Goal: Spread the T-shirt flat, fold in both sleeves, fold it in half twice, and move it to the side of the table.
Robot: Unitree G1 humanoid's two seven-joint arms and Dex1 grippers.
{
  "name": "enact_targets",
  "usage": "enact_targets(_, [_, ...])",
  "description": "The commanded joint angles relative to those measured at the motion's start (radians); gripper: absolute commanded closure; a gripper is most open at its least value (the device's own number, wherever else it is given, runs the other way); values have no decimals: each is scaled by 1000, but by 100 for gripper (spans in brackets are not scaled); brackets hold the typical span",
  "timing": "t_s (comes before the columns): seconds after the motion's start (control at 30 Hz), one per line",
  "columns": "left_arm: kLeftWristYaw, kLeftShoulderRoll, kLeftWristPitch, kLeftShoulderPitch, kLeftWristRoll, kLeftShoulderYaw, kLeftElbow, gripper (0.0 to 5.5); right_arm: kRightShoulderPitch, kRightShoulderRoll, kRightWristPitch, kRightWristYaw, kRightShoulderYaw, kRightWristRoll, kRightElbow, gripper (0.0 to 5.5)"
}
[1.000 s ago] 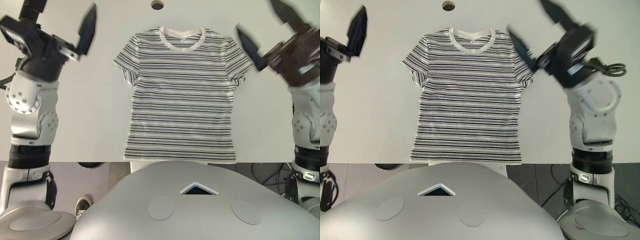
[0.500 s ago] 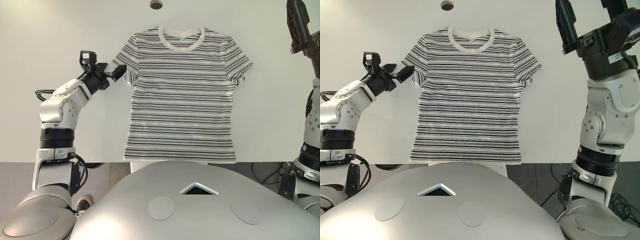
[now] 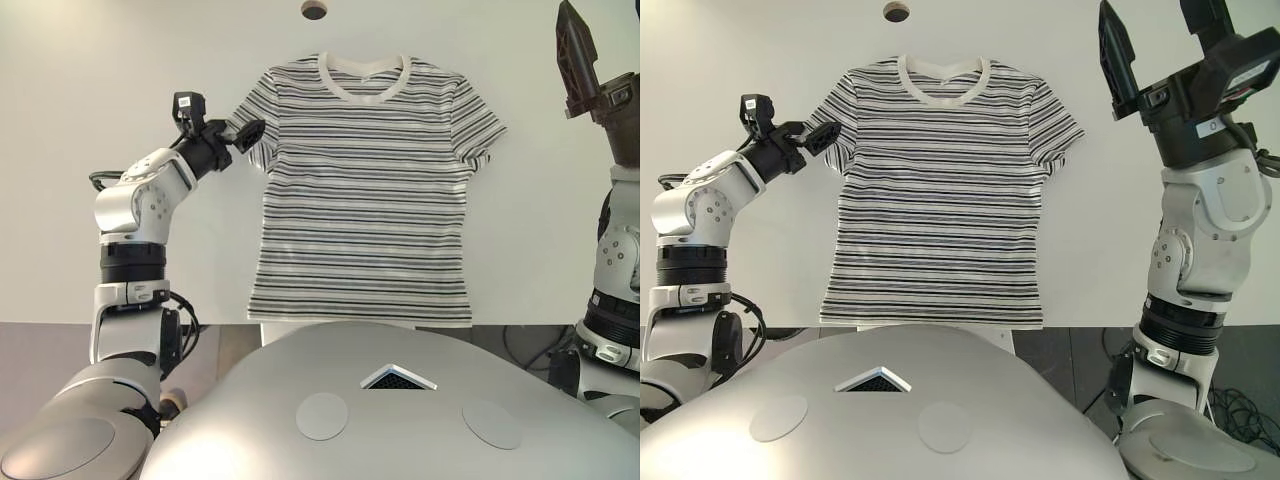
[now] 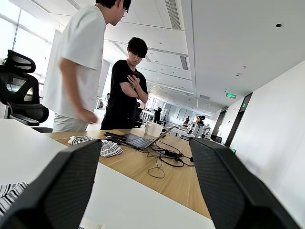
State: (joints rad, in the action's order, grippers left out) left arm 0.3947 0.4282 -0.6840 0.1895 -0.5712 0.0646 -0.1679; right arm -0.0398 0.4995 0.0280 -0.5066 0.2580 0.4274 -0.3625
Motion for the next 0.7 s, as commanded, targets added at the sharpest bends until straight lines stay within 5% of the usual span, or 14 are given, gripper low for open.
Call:
enact_targets(0.03, [16, -28, -31, 4, 43, -18, -83, 133, -7, -11, 12, -9, -8, -20, 6, 202])
enact_targets(0.7, [48, -58, -20, 21, 77, 22, -134, 482, -18, -37, 16, -18, -14, -39, 5, 202])
